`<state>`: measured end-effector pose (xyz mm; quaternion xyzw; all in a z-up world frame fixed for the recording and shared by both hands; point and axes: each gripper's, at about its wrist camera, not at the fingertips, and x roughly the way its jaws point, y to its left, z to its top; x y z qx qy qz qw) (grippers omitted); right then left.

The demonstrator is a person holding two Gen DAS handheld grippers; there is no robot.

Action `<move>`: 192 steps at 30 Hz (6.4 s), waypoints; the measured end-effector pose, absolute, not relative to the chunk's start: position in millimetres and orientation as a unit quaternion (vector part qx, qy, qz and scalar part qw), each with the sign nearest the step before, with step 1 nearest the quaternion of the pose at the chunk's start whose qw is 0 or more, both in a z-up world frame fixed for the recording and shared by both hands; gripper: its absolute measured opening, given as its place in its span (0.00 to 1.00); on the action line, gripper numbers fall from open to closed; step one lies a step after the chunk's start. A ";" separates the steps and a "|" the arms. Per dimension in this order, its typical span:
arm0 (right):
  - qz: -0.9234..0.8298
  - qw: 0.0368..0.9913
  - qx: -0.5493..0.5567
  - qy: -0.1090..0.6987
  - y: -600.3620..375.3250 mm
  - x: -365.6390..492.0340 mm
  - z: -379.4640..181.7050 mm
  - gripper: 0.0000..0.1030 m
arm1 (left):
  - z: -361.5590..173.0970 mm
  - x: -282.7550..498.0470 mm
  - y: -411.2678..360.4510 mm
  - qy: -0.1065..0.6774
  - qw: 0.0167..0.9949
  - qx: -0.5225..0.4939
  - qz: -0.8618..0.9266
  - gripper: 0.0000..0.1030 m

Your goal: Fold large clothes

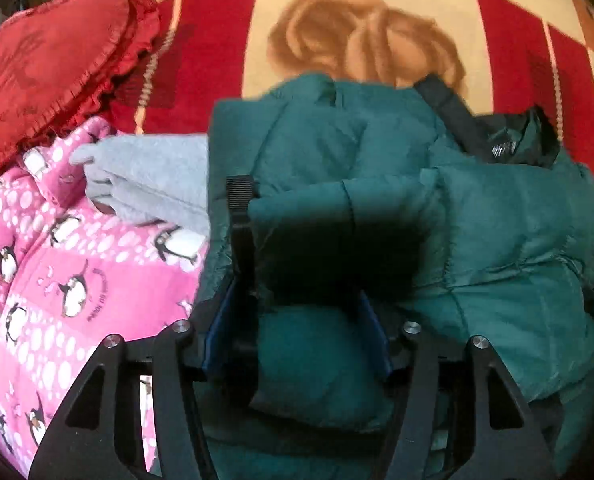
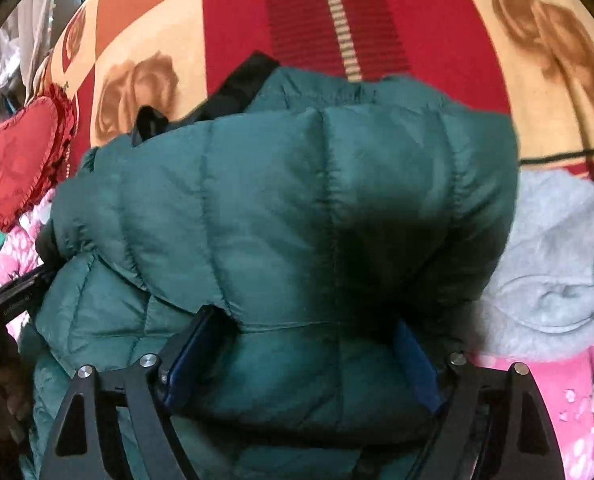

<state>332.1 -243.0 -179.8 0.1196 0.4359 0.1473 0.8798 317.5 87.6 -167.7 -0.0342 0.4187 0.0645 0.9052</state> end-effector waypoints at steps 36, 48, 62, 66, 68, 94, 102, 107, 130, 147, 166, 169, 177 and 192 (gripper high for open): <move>0.114 0.880 0.095 0.452 -185.3 308.9 -200.3 1.00 | -177.0 321.5 83.9 0.433 0.900 -0.030 0.040 0.99; 0.098 0.899 0.123 0.408 -221.5 262.5 -159.2 1.00 | -160.8 303.7 112.4 0.421 0.902 -0.098 -0.003 0.99; 0.129 0.837 0.153 0.510 -333.3 74.7 -219.9 1.00 | -186.0 144.9 194.2 0.483 0.866 0.036 -0.127 1.00; 0.150 0.838 0.149 0.503 -329.4 45.1 -220.7 1.00 | -192.2 119.9 222.0 0.483 0.867 -0.030 -0.121 1.00; 0.168 0.838 0.154 0.496 -322.6 36.5 -219.8 1.00 | -194.4 107.9 227.0 0.479 0.868 -0.051 -0.122 1.00; 0.234 0.843 0.170 0.453 -296.2 14.6 -229.6 0.80 | -186.1 55.9 194.3 0.450 0.846 -0.140 -0.249 0.49; 0.239 0.855 0.126 0.443 -276.6 10.9 -230.3 0.99 | -192.1 51.5 164.2 0.462 0.868 -0.055 -0.176 0.50; 0.234 0.855 0.118 0.448 -273.8 16.4 -231.3 1.00 | -192.2 48.3 146.2 0.461 0.880 -0.013 -0.113 0.54; 0.214 0.837 0.246 0.439 -299.9 19.7 -228.5 0.98 | -196.7 48.9 142.7 0.463 0.881 0.002 -0.099 0.55; 0.203 0.833 0.287 0.427 -319.1 15.1 -235.9 0.47 | -198.9 52.7 155.1 0.454 0.878 -0.054 -0.140 0.64; 0.152 0.860 0.235 0.427 -292.1 15.6 -231.2 0.33 | -195.0 65.4 157.4 0.458 0.875 -0.066 -0.143 0.46; 0.157 0.864 0.229 0.421 -296.1 12.9 -227.4 0.27 | -193.5 66.3 152.2 0.452 0.879 -0.055 -0.137 0.43; 0.171 0.905 0.244 0.302 -308.8 -13.2 -170.2 0.15 | -165.3 64.4 156.3 0.414 0.899 -0.068 -0.128 0.14; 0.170 0.901 0.261 0.302 -316.1 -42.4 -154.6 0.15 | -101.1 23.8 179.9 0.362 0.916 -0.102 -0.138 0.13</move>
